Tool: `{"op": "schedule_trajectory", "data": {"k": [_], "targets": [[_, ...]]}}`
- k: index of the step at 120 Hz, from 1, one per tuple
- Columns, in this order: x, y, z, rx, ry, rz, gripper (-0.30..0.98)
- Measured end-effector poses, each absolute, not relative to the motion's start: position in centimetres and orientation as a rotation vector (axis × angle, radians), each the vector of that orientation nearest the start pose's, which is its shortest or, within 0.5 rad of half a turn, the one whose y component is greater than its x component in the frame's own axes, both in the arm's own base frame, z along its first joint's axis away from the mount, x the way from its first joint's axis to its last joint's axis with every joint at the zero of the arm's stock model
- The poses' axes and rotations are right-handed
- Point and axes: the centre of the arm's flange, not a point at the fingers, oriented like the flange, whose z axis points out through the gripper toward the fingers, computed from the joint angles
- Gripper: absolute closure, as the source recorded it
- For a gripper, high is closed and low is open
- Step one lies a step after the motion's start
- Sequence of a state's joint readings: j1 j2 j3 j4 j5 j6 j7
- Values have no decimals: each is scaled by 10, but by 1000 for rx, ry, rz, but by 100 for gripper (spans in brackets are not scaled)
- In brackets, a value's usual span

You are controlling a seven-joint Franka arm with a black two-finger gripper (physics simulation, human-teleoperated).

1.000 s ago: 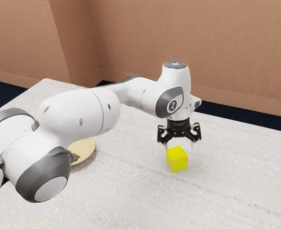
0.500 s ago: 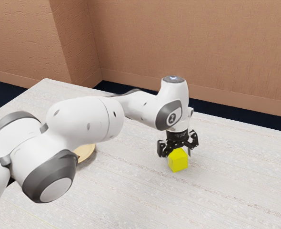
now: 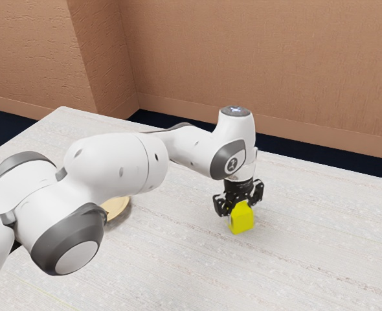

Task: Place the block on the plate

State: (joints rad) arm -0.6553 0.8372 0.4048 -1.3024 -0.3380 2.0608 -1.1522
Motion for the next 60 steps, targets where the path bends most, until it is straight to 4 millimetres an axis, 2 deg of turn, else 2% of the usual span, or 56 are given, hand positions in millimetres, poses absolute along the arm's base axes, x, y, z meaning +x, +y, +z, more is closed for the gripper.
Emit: {"op": "schedule_trajectory", "data": {"k": [20, 36, 48, 60], "targets": [[691, -269, 264, -2771, -1451, 10, 26], [688, -262, 278, -2762, -1495, 31, 28], [685, -233, 308, -2748, -1583, 47, 30], [680, -181, 338, -2704, -1695, 52, 30]]}}
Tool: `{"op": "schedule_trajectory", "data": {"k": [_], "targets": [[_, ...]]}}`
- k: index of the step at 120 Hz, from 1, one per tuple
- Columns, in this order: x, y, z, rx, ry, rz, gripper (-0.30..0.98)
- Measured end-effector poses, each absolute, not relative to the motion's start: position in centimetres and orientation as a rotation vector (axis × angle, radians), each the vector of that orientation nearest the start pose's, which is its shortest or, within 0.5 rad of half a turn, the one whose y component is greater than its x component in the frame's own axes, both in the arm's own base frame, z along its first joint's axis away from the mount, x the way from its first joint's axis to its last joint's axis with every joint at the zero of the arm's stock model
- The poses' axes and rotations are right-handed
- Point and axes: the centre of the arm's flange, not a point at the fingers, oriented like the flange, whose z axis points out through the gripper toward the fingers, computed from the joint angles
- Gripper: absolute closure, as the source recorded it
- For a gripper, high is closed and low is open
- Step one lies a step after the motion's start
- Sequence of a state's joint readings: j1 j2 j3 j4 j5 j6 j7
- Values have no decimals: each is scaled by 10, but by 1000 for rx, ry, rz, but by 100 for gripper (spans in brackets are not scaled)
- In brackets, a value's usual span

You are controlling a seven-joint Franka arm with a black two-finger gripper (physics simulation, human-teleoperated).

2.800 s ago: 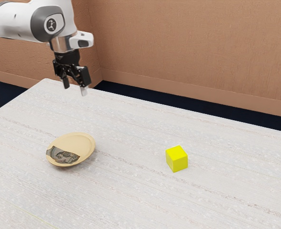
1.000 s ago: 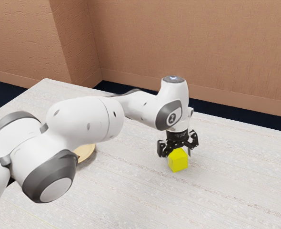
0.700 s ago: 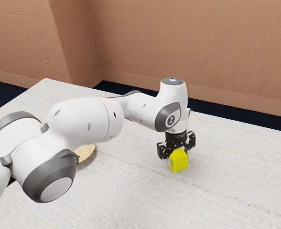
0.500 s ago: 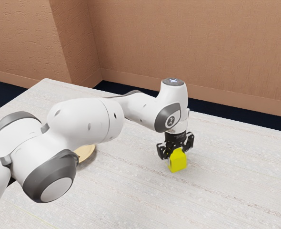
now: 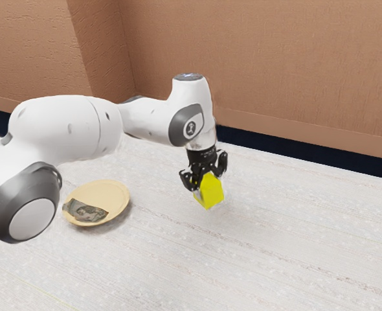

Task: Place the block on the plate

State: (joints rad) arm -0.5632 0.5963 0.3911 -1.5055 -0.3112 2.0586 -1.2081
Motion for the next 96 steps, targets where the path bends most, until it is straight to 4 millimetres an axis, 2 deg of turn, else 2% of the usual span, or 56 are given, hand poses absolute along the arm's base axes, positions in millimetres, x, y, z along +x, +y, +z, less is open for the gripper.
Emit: {"op": "schedule_trajectory", "data": {"k": [12, 26, 32, 49, 59, 72, 96], "targets": [[670, -109, 357, -2627, -1815, 66, 30], [636, -27, 365, -2527, -1921, 89, 30], [618, -4, 365, -2498, -1940, 90, 30], [580, 46, 365, -2432, -1981, 81, 30], [568, 81, 364, -2376, -2020, 63, 30], [565, 105, 349, -2326, -2035, 52, 30], [567, 112, 318, -2293, -2018, 69, 30]]}}
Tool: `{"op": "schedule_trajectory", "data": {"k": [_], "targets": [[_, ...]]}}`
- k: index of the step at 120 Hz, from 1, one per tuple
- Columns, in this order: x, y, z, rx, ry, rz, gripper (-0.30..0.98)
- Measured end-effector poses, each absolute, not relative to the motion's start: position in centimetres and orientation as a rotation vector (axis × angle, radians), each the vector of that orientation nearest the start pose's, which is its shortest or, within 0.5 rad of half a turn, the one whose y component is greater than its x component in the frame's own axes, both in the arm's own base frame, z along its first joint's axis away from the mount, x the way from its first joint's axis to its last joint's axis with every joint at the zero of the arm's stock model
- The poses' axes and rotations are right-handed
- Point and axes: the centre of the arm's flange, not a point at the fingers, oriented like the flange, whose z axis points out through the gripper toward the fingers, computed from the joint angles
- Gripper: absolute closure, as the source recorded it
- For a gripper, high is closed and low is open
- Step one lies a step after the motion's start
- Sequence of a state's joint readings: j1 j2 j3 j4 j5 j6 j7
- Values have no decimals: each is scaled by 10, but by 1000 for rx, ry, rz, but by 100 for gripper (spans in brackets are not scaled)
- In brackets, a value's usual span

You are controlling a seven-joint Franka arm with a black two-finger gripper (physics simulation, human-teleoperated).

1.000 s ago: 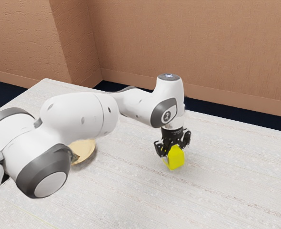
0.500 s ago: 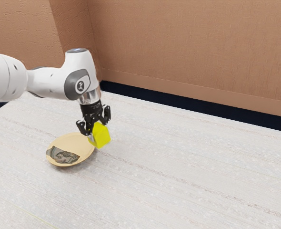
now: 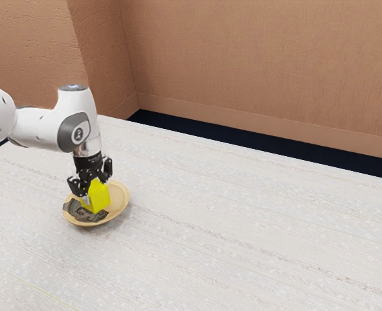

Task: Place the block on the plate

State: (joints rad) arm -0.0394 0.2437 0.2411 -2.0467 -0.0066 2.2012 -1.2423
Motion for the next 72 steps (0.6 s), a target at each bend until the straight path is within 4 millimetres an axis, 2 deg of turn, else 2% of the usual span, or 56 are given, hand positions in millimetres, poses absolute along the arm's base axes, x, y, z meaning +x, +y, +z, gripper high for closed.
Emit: {"op": "schedule_trajectory", "data": {"k": [20, 32, 47, 58, 72], "targets": [[569, 112, 318, -2302, -2022, 53, 15], [569, 104, 346, -2344, -2026, 8, 9], [566, 83, 383, -2438, -1969, -27, 5], [564, 64, 395, -2526, -1868, -18, 3], [560, 30, 412, -2678, -1661, 4, 2]]}}
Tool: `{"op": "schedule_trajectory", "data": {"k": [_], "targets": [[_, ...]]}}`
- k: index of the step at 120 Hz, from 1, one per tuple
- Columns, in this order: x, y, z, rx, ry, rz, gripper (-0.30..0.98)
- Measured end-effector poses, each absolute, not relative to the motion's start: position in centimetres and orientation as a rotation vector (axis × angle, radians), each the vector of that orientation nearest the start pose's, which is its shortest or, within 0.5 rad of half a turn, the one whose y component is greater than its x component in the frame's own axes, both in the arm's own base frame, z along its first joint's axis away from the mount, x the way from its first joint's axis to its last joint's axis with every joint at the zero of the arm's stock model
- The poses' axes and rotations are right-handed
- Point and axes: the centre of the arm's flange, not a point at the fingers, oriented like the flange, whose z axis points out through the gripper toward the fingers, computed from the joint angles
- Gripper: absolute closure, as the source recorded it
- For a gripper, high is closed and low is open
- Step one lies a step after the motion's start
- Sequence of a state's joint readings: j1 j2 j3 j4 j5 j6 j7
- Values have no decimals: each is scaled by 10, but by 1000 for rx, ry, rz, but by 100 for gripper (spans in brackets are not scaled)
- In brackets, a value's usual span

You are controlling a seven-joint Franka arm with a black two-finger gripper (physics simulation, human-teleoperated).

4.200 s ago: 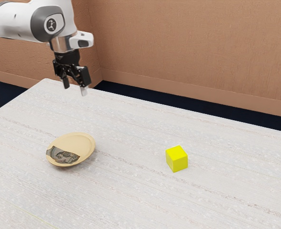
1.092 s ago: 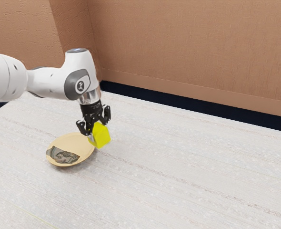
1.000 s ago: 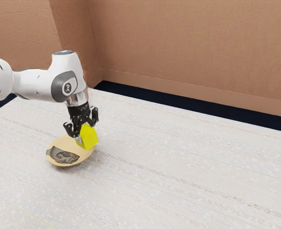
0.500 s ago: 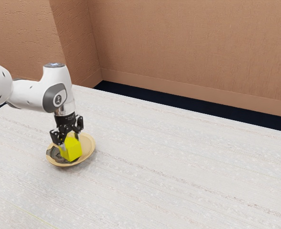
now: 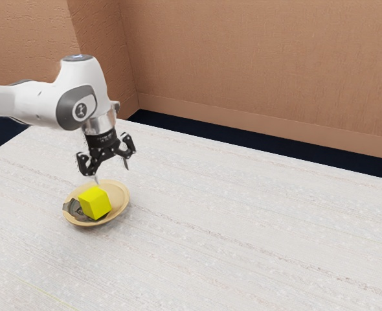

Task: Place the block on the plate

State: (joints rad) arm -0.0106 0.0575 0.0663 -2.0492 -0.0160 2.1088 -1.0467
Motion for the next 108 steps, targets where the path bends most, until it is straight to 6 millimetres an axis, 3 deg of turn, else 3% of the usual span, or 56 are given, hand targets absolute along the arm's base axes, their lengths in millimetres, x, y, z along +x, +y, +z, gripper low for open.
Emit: {"op": "schedule_trajectory", "data": {"k": [14, 28, 52, 65, 96, 108], "targets": [[566, 4, 425, -2831, -1412, 7, 1], [570, 1, 438, -2964, -1159, -6, 1], [594, -3, 511, -3125, -683, -101, 0], [595, -13, 528, -3157, -438, -73, 0], [592, 1, 559, -3177, -95, -59, 0], [590, 10, 580, -3174, -12, -72, 0]]}}
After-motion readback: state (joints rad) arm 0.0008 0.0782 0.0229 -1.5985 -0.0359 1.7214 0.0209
